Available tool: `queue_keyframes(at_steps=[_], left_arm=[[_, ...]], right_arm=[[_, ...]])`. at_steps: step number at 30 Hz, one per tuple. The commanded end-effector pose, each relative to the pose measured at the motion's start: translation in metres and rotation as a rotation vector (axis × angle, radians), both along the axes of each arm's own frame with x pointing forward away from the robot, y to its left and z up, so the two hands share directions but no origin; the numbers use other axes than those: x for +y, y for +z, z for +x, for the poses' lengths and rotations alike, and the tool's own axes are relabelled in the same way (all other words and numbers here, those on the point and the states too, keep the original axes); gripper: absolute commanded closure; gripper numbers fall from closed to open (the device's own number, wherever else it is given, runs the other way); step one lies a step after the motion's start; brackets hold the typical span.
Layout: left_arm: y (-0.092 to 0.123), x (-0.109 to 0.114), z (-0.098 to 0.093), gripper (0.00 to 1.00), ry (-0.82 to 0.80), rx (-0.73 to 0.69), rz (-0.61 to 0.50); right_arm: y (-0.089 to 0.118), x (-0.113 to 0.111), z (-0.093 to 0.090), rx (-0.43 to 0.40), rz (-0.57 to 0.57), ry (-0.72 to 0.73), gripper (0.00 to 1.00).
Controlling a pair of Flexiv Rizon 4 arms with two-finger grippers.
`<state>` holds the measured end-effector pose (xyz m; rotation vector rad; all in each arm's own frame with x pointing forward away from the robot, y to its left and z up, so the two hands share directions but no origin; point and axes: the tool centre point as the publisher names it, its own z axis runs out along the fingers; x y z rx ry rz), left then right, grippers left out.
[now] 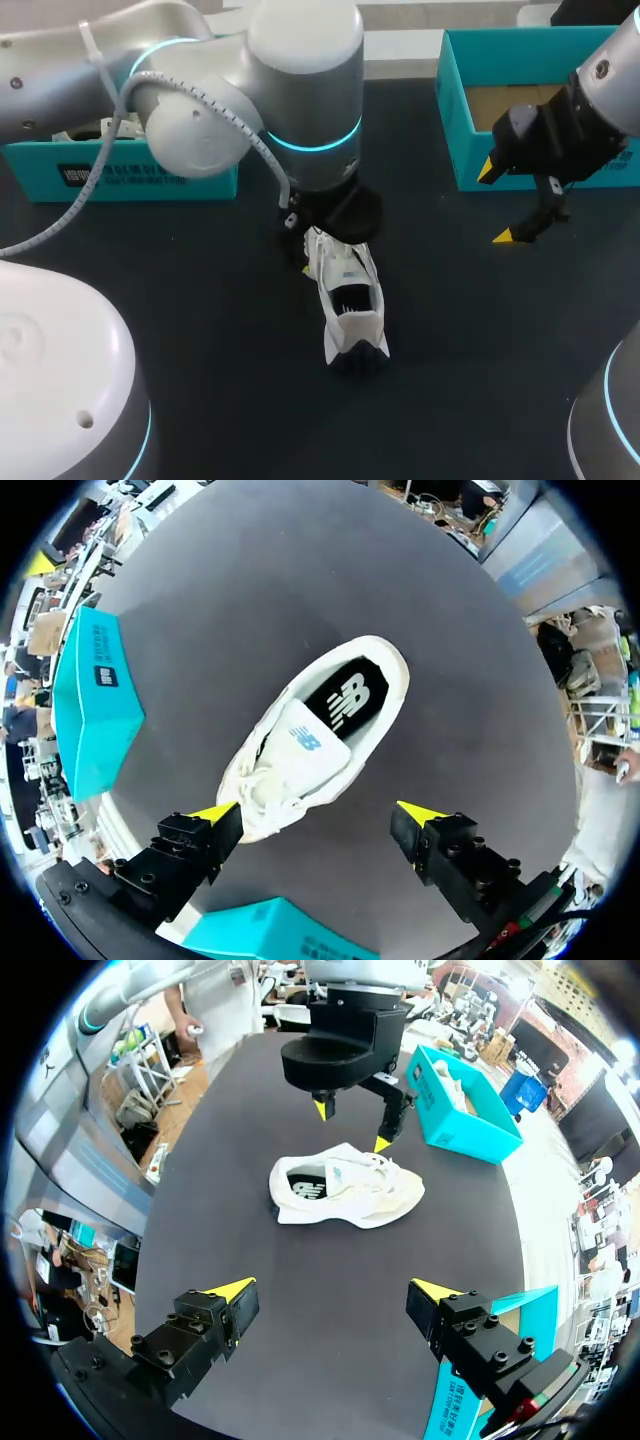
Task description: Take the shoe out of the shoebox, open the shoe tongue, remove and reinsert the insole, then place the shoe into the shoebox
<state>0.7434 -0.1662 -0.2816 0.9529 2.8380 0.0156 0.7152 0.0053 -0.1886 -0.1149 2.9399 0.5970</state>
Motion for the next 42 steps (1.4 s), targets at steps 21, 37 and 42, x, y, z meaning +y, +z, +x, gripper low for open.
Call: queue_keyframes(at_steps=[21, 37, 42], left_arm=[[-0.027, -0.019, -0.097, 0.0, 0.523, 0.202, -0.17], [-0.053, -0.048, -0.116, 0.0, 0.546, 0.226, -0.154], [-0.066, -0.054, -0.121, 0.0, 0.573, 0.24, -0.153]], right_arm=[[-0.001, 0.001, 0.001, 0.0, -0.002, 0.0, 0.0], [-0.001, 0.001, 0.001, 0.0, -0.002, 0.0, 0.0], [-0.001, 0.001, 0.001, 0.0, -0.002, 0.0, 0.0]])
